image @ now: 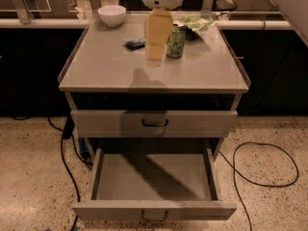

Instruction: Place rxbar blueberry into middle drawer

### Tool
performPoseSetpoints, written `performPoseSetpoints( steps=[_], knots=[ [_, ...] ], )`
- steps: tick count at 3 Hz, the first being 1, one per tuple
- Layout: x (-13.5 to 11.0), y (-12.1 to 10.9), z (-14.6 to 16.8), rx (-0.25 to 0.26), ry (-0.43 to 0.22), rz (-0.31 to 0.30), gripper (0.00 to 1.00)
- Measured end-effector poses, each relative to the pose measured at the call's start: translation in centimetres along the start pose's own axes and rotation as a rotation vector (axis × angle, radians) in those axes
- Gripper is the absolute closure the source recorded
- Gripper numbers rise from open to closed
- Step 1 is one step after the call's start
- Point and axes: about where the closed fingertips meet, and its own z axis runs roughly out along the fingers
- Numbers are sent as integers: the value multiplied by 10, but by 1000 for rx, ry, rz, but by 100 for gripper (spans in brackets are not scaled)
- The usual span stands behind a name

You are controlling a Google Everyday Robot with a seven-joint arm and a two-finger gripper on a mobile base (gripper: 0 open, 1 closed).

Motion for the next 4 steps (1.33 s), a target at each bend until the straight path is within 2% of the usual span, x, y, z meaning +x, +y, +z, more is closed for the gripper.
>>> performPoseSetpoints(
  steps=[1, 2, 3, 4],
  knots=[
    [4, -36, 24, 74, 54, 22, 0],
    [7, -80, 48, 171, 126, 42, 0],
    [-5, -113, 76, 170, 152, 14, 0],
    [-28, -141, 130, 51, 140, -39, 0]
  ],
)
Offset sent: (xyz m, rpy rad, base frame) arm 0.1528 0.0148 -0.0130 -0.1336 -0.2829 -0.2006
